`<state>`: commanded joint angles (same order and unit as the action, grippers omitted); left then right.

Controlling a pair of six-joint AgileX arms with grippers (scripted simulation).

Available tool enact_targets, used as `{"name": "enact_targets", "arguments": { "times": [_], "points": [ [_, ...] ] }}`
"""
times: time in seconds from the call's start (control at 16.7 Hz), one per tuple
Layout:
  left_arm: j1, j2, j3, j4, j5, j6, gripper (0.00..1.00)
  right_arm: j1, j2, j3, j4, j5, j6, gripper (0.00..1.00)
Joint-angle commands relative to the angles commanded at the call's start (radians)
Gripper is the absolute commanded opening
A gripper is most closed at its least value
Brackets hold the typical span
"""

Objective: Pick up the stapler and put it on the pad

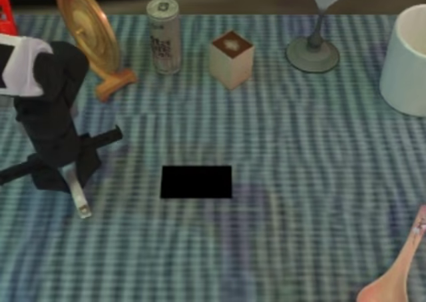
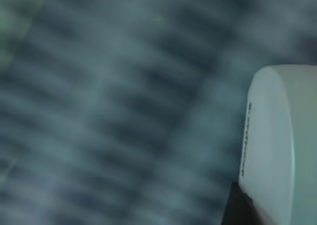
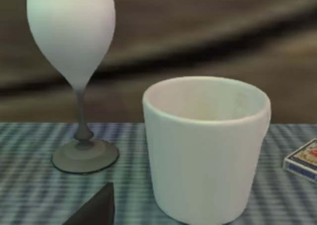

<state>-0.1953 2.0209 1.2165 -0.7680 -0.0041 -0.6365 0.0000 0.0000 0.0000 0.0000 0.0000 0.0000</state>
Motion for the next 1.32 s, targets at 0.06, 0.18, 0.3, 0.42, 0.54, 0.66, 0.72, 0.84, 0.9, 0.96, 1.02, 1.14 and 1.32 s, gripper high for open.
{"name": "enact_targets", "arguments": {
  "times": [0.06, 0.18, 0.3, 0.42, 0.54, 0.66, 0.72, 0.84, 0.9, 0.96, 1.02, 1.14, 1.32],
  "points": [
    [0.001, -0.008, 0.017, -0.024, 0.000, -0.002, 0.00, 0.000, 0.000, 0.000, 0.000, 0.000, 0.000, 1.00],
    [0.006, -0.035, 0.065, -0.104, -0.001, -0.005, 0.00, 0.000, 0.000, 0.000, 0.000, 0.000, 0.000, 1.00],
    [0.010, -0.070, 0.119, -0.208, -0.001, -0.007, 0.00, 0.000, 0.000, 0.000, 0.000, 0.000, 0.000, 1.00],
    [0.013, -0.107, 0.170, -0.297, -0.001, -0.007, 0.00, 0.000, 0.000, 0.000, 0.000, 0.000, 0.000, 1.00],
    [0.015, -0.135, 0.203, -0.345, -0.001, -0.006, 0.00, 0.000, 0.000, 0.000, 0.000, 0.000, 0.000, 1.00],
    [0.016, -0.141, 0.209, -0.353, -0.001, -0.005, 0.00, 0.000, 0.000, 0.000, 0.000, 0.000, 0.000, 1.00],
    [0.016, -0.141, 0.209, -0.353, -0.001, -0.005, 0.00, 0.000, 0.000, 0.000, 0.000, 0.000, 0.000, 1.00],
    [0.010, -0.137, 0.208, -0.350, -0.001, -0.005, 0.00, 0.000, 0.000, 0.000, 0.000, 0.000, 0.000, 1.00],
    [0.006, -0.132, 0.214, -0.354, -0.001, -0.016, 0.00, 0.000, 0.000, 0.000, 0.000, 0.000, 0.000, 1.00],
    [-0.002, -0.123, 0.227, -0.360, -0.001, -0.038, 0.00, 0.000, 0.000, 0.000, 0.000, 0.000, 0.000, 1.00],
    [-0.012, -0.111, 0.246, -0.368, -0.001, -0.070, 0.00, 0.000, 0.000, 0.000, 0.000, 0.000, 0.000, 1.00],
    [-0.041, -0.077, 0.295, -0.390, -0.001, -0.166, 0.00, 0.000, 0.000, 0.000, 0.000, 0.000, 0.000, 1.00],
    [-0.099, -0.017, 0.387, -0.433, -0.001, -0.390, 0.00, 0.000, 0.000, 0.000, 0.000, 0.000, 0.000, 1.00]
  ]
}}
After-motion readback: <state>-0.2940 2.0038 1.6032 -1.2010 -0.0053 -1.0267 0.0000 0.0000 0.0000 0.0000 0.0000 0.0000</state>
